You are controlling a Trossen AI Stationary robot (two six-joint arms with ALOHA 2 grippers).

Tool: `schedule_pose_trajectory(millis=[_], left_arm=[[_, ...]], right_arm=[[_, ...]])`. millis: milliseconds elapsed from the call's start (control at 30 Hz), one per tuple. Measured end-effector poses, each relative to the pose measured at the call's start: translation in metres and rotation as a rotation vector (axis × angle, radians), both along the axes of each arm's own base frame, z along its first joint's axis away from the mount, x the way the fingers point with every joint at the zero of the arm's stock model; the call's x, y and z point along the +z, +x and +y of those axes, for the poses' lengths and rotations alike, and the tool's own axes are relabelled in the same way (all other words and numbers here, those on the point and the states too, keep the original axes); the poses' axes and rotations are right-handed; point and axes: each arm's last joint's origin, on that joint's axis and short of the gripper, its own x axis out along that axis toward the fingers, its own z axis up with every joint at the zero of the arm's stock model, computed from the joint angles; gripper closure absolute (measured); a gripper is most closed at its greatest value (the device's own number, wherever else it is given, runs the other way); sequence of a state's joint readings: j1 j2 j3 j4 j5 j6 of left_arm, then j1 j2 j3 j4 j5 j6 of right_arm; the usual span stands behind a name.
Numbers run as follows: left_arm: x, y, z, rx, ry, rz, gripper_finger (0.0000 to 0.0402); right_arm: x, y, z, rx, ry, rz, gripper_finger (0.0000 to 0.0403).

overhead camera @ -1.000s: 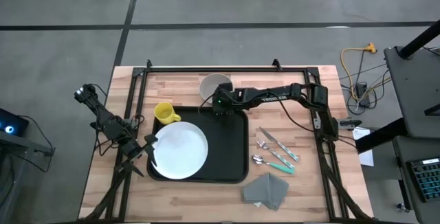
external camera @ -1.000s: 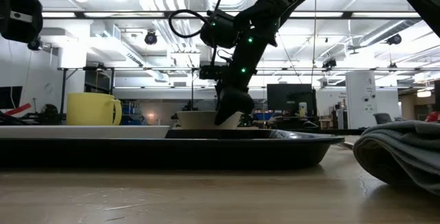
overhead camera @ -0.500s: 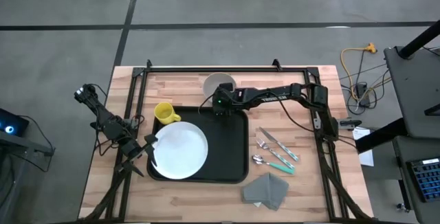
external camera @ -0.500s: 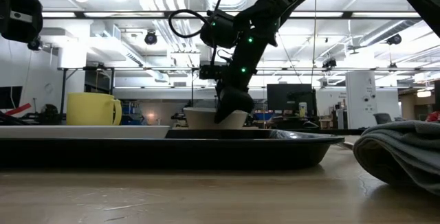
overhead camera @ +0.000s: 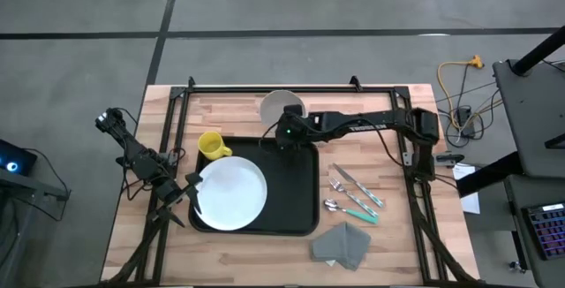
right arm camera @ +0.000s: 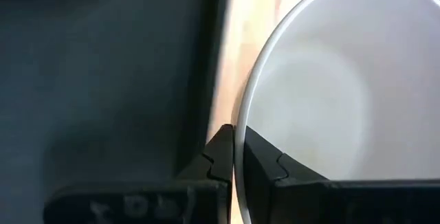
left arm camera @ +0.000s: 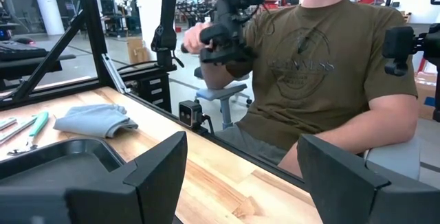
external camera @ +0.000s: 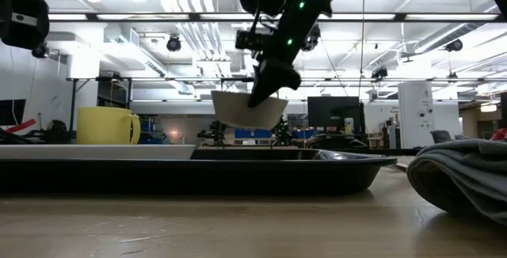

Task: Set up tray
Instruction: Put the gray bowl on top of the white plate

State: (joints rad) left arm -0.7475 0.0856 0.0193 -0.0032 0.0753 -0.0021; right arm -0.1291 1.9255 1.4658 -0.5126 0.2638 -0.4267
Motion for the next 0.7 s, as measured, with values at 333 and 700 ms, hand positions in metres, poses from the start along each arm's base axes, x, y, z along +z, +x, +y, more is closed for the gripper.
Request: schedule_pose_trajectory(millis=[333,700], left_arm=[[0.000,0.000,0.000,0.001,0.000,0.000,0.0147],[0.000,0.000,0.000,0.000,0.000,0.000,0.0147]], right_arm=[[0.006,-0.003,0.063,0.200,-0.003,0.041,0.0394],[0.021,0.004,0.087,0.290,0.140,-0.041,0.0394]])
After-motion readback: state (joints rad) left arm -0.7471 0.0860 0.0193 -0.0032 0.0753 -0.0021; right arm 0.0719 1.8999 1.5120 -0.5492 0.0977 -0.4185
